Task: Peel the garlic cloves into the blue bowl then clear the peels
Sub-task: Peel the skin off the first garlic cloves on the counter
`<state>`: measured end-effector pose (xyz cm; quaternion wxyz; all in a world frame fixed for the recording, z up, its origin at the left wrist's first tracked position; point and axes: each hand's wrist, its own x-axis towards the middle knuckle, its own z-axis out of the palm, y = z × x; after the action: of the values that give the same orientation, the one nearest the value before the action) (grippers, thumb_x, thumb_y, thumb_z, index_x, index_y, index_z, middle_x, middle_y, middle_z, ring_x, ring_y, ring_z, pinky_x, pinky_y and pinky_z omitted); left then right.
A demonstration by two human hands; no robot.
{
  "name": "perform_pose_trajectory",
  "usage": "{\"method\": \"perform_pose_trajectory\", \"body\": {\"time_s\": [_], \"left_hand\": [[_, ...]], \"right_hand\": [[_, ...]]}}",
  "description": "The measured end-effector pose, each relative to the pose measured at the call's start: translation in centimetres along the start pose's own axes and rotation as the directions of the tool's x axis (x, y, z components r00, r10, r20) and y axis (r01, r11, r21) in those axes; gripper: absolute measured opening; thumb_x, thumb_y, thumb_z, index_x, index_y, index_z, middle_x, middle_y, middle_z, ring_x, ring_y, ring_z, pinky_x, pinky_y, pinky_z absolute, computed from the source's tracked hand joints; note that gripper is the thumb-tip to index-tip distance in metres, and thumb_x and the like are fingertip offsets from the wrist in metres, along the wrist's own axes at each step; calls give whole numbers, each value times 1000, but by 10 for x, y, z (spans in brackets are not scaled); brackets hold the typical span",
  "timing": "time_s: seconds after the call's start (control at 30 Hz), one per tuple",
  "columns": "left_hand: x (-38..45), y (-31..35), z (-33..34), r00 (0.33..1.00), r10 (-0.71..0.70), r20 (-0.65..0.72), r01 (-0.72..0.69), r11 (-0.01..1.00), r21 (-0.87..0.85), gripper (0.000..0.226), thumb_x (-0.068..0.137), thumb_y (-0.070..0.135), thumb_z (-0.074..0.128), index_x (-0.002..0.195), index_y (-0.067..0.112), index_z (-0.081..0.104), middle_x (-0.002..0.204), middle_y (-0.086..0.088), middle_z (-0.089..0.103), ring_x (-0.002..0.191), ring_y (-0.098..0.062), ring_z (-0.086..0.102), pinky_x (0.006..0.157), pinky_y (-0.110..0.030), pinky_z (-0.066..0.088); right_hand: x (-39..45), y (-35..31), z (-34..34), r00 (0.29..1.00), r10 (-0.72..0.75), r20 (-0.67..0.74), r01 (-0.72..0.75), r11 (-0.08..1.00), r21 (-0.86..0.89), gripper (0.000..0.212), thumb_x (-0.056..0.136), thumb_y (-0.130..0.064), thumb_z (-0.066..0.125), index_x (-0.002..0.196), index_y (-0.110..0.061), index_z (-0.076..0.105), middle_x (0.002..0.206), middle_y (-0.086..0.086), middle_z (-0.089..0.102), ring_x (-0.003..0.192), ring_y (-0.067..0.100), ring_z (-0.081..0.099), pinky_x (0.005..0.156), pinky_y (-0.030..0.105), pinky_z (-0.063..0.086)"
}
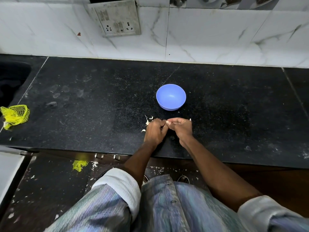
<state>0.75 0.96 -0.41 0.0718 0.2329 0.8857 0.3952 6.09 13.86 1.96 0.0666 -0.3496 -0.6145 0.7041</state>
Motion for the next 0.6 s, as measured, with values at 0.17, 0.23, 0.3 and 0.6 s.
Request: {"method": "perform_pose_trajectory", "body": {"time_s": [0.17, 0.23, 0.3, 0.6], "left_hand": [[1, -2, -1, 1000, 28, 12, -27, 999, -34, 38, 94, 36, 48, 74, 10, 67, 67, -2, 59, 64, -19, 52, 59, -37, 40], [1, -4, -1, 1000, 25, 12, -25, 999, -39, 33, 96, 31, 52, 75, 11, 67, 67, -1, 59, 64, -19, 52, 60, -36, 41], [3, -4, -1, 1000, 25, 17, -25, 999, -35, 31, 97, 30, 54, 78, 12, 70, 69, -2, 61, 66, -19, 54, 61, -35, 41], [5, -4, 1, 998, 1, 55, 1, 999, -44, 22, 96, 18, 58, 83, 12, 74, 73, -4, 64, 69, -19, 55, 63, -33, 40]], "right_hand": [[3, 3, -3, 999, 47, 21, -47, 999, 14, 14, 87, 4, 76, 100, 2, 77, 90, 14, 79, 84, 19, 76, 77, 22, 60], [4, 2, -3, 998, 51, 28, -52, 998, 29, 13, 87, 3, 76, 99, 2, 77, 91, 15, 79, 83, 20, 76, 79, 24, 61], [4, 1, -3, 998, 57, 26, -58, 998, 38, 13, 86, 3, 77, 100, 4, 76, 93, 17, 78, 83, 20, 75, 79, 26, 61], [8, 5, -2, 998, 69, -2, -69, 996, 57, 10, 88, 4, 75, 98, 1, 76, 92, 16, 78, 90, 26, 77, 84, 29, 62]]}}
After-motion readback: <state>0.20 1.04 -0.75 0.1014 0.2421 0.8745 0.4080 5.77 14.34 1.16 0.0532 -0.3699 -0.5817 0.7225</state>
